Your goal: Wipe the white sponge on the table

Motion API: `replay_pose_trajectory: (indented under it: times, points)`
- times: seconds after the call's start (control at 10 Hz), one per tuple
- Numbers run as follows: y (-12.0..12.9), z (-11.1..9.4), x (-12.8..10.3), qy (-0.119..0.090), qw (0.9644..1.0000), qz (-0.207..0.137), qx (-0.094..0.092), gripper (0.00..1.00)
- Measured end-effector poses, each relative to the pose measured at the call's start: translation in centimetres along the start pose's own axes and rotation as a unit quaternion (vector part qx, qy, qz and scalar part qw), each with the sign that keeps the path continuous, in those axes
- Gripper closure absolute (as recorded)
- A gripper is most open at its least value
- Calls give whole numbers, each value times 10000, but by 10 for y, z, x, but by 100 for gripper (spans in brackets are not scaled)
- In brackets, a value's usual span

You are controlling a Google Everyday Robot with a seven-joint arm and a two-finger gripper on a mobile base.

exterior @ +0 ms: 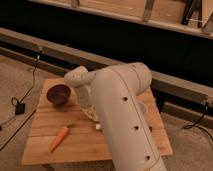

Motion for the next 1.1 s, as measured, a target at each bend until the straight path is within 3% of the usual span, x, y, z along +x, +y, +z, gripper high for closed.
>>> replay_pose_trajectory:
  times: [0.2,0.5,0.8,1.1]
  points:
    - [-50,9,3,168,9980,546,277,100]
    - [-111,1,-14,32,9896,1326,554,100]
    - [-132,-23,-45,-249,9841,1621,680,100]
    - [-120,-52,-85,-522,9853,1416,799,100]
